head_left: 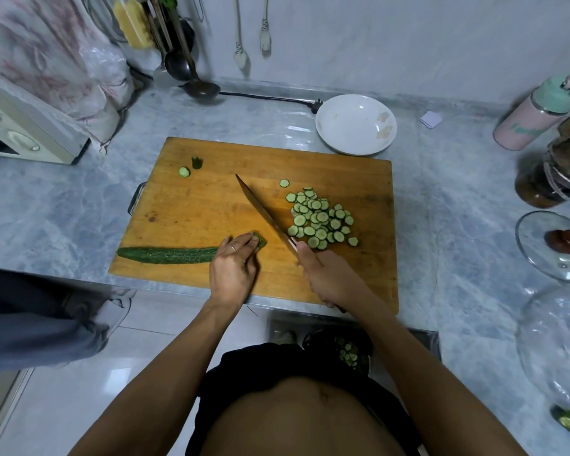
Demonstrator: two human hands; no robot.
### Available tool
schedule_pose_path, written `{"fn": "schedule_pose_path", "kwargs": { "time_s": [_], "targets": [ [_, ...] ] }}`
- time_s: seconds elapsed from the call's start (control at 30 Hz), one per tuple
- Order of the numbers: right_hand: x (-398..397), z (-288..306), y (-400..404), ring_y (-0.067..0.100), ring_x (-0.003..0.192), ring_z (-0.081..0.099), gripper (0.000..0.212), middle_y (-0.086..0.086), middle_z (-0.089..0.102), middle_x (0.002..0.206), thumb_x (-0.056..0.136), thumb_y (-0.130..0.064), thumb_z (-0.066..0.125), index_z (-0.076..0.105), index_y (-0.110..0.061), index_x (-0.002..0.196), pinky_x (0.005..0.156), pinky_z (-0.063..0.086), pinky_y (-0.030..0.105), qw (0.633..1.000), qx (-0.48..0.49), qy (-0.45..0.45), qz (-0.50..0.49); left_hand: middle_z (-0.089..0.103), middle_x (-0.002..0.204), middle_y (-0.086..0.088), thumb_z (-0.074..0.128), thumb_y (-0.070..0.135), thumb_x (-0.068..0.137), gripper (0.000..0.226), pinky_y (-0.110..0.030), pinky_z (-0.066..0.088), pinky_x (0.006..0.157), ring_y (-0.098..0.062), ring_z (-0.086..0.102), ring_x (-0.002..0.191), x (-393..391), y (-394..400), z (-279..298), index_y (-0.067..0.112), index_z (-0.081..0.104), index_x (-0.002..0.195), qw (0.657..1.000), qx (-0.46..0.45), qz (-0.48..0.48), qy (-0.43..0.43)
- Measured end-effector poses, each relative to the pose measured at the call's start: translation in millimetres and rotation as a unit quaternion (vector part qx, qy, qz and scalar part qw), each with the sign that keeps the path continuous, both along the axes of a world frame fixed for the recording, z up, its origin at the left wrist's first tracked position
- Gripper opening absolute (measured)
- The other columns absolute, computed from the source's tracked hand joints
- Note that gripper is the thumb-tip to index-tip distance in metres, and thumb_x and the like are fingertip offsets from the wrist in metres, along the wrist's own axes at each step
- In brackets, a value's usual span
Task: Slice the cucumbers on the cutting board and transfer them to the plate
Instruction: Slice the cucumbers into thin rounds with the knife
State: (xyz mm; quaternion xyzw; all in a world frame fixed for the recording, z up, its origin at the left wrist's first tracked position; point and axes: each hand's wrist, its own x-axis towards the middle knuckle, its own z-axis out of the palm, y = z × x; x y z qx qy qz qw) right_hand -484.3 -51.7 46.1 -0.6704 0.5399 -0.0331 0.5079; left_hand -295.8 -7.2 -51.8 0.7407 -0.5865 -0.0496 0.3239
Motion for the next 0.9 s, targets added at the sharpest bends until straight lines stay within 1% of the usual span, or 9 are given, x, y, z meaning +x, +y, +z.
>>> {"fn": "schedule_pose_path", "kwargs": {
  "time_s": [0.1, 0.2, 0.23, 0.3, 0.37, 0.5, 0.6, 0.83, 0.9],
  "targets": [
    [-6, 11, 1, 0.019, 0.049, 0.047, 0.066, 0.011, 0.052, 0.061, 0.101, -0.06, 0.023, 0.055, -0.009, 0.073, 0.053, 0.04, 0.029, 1.0, -0.008, 0.004, 0.024, 0.072, 0.108, -0.013, 0.055, -0.001, 0.073, 0.033, -0.046, 0.038, 0.104, -0.029, 0.07, 0.092, 1, 0, -1, 0.003, 0.076, 0.098, 1.0, -0.002, -0.003, -0.002],
    [-4, 19, 8, 0.02, 0.056, 0.052, 0.071, 0.011, 0.055, 0.064, 0.103, -0.056, 0.022, 0.057, -0.003, 0.07, 0.062, 0.04, 0.032, 0.998, -0.02, 0.007, 0.063, 0.072, 0.107, -0.012, 0.055, -0.002, 0.073, 0.032, -0.047, 0.04, 0.103, -0.029, 0.07, 0.09, 3, 0, -1, 0.002, 0.076, 0.098, 1.0, -0.006, -0.003, 0.0],
    [-2, 21, 11, 0.019, 0.058, 0.052, 0.072, 0.009, 0.055, 0.063, 0.103, -0.055, 0.022, 0.055, -0.003, 0.066, 0.063, 0.038, 0.031, 0.997, -0.028, 0.011, 0.076, 0.072, 0.107, -0.013, 0.056, -0.002, 0.074, 0.031, -0.047, 0.041, 0.103, -0.029, 0.07, 0.09, 3, 0, -1, 0.002, 0.076, 0.097, 1.0, -0.008, -0.004, 0.001],
    [1, 23, 15, 0.016, 0.057, 0.047, 0.069, 0.004, 0.049, 0.059, 0.104, -0.054, 0.021, 0.045, -0.009, 0.058, 0.06, 0.033, 0.031, 0.994, -0.04, 0.021, 0.095, 0.072, 0.107, -0.013, 0.058, -0.002, 0.075, 0.029, -0.047, 0.04, 0.103, -0.029, 0.07, 0.091, 2, 1, -2, 0.002, 0.076, 0.097, 1.0, -0.011, -0.006, 0.003],
    [3, 24, 17, 0.015, 0.056, 0.045, 0.067, 0.003, 0.046, 0.057, 0.104, -0.054, 0.021, 0.041, -0.014, 0.055, 0.059, 0.032, 0.031, 0.994, -0.04, 0.023, 0.096, 0.072, 0.108, -0.012, 0.057, -0.002, 0.076, 0.029, -0.047, 0.04, 0.104, -0.029, 0.069, 0.091, 3, 1, -2, 0.001, 0.076, 0.097, 1.0, -0.01, -0.003, 0.007],
    [1, 24, 23, 0.015, 0.057, 0.045, 0.066, 0.004, 0.047, 0.059, 0.103, -0.055, 0.021, 0.041, -0.014, 0.055, 0.067, 0.035, 0.031, 0.994, -0.045, 0.027, 0.095, 0.071, 0.109, -0.012, 0.057, -0.004, 0.075, 0.03, -0.044, 0.034, 0.108, -0.029, 0.068, 0.095, 2, 1, -2, 0.002, 0.075, 0.099, 1.0, -0.005, -0.004, 0.017],
    [1, 24, 23, 0.015, 0.057, 0.045, 0.066, 0.003, 0.046, 0.058, 0.104, -0.055, 0.021, 0.039, -0.013, 0.055, 0.065, 0.034, 0.032, 0.994, -0.05, 0.022, 0.094, 0.071, 0.109, -0.011, 0.057, -0.005, 0.074, 0.031, -0.041, 0.033, 0.108, -0.028, 0.068, 0.095, 2, 2, -3, 0.003, 0.076, 0.097, 1.0, -0.006, -0.002, 0.024],
    [4, 24, 22, 0.015, 0.059, 0.046, 0.067, 0.004, 0.047, 0.06, 0.103, -0.056, 0.021, 0.041, -0.014, 0.056, 0.067, 0.035, 0.032, 0.994, -0.044, 0.028, 0.098, 0.073, 0.104, -0.013, 0.055, -0.003, 0.075, 0.029, -0.042, 0.036, 0.107, -0.027, 0.069, 0.098, 2, 1, -1, 0.003, 0.076, 0.094, 0.999, -0.014, -0.006, 0.035],
    [4, 25, 21, 0.014, 0.057, 0.045, 0.067, 0.002, 0.045, 0.058, 0.103, -0.056, 0.022, 0.041, -0.015, 0.054, 0.064, 0.034, 0.032, 0.994, -0.043, 0.027, 0.096, 0.073, 0.104, -0.013, 0.056, -0.003, 0.075, 0.028, -0.042, 0.037, 0.107, -0.027, 0.069, 0.098, 2, 1, -2, 0.003, 0.077, 0.093, 0.999, -0.017, -0.004, 0.04]
  ]
}}
